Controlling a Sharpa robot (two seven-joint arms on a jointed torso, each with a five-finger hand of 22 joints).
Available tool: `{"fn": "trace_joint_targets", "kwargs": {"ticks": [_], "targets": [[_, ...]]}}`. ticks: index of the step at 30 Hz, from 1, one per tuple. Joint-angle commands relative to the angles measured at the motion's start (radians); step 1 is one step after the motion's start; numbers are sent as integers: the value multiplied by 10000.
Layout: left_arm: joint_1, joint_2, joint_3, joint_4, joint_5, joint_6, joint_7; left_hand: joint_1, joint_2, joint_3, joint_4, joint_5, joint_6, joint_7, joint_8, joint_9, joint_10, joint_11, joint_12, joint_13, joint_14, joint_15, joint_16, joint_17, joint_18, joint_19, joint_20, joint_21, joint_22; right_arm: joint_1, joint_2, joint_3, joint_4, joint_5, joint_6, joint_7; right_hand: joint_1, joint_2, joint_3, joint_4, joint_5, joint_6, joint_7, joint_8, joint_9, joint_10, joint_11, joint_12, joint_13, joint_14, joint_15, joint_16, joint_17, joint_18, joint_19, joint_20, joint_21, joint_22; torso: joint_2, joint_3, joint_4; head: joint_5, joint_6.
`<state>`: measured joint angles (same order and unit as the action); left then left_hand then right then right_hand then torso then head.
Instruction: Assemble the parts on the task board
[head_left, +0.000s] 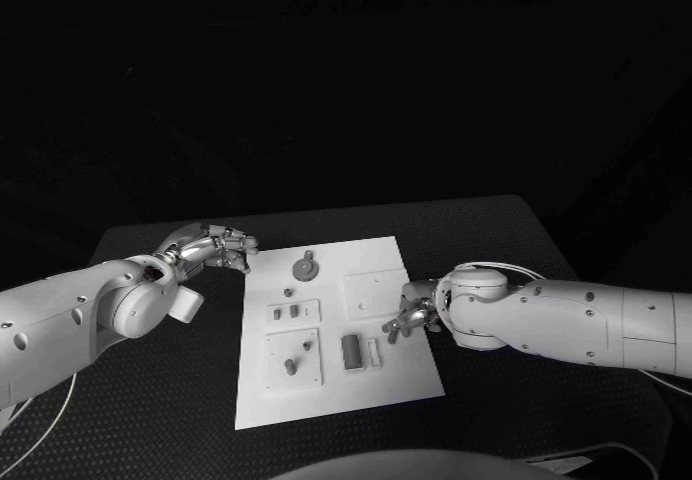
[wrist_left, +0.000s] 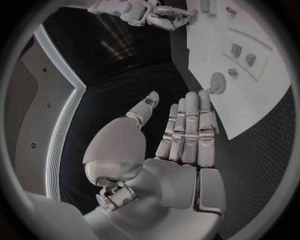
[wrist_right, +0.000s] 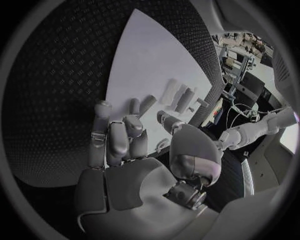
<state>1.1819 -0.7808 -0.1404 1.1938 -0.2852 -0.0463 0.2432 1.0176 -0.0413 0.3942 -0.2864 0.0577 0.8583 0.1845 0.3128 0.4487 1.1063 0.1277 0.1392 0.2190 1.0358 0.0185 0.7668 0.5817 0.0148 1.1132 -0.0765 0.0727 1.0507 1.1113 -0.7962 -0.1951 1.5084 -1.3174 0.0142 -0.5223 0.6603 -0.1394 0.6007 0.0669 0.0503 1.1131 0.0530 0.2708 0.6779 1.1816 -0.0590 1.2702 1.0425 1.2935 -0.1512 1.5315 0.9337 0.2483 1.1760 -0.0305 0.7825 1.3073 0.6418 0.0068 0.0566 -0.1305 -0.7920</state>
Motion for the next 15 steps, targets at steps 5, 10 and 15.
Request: {"fn": "trace_joint_targets", "kwargs": {"ticks": [5, 10, 15], "targets": [[2, -20, 6, 51, -20, 156, 37, -67, 27, -45, 8, -44, -29, -47, 1, -12, -60, 7, 54, -11, -23, 47, -60, 10, 165, -48, 13, -22, -13, -7, 198, -5, -237, -295, 374, -56, -21, 43, 143, -10, -5, 81, -6, -63, -33, 123, 11, -26, 73, 29, -79, 9, 18, 135, -3, -110, 58, 210, -6, 4, 7, 2, -18], [2, -31, 6, 75, -29, 177, 27, -70, 27, -47, 8, -44, -27, -48, 3, -11, -59, 6, 56, -11, -24, 47, -62, 11, 165, -48, 13, -22, -14, -57, 331, -16, -294, -648, 423, -39, 179, 110, 103, -548, -6, 90, 7, -84, -58, 136, 25, -45, 123, 9, -65, 4, -4, 135, -32, -96, 98, 215, -3, 11, 1, 15, -30], [2, -30, 6, 80, -37, 201, 18, -72, 29, -49, 8, -43, -23, -50, 6, -11, -56, 6, 58, -11, -24, 46, -64, 13, 166, -49, 12, -22, -14, -111, 454, -27, -331, -1420, 474, -29, 869, -33, 212, -1504, 11, 50, 17, -111, -72, 89, 25, -94, 95, -39, -53, -4, -90, 126, -68, -134, 128, 225, -3, 17, -6, 19, -36]]}}
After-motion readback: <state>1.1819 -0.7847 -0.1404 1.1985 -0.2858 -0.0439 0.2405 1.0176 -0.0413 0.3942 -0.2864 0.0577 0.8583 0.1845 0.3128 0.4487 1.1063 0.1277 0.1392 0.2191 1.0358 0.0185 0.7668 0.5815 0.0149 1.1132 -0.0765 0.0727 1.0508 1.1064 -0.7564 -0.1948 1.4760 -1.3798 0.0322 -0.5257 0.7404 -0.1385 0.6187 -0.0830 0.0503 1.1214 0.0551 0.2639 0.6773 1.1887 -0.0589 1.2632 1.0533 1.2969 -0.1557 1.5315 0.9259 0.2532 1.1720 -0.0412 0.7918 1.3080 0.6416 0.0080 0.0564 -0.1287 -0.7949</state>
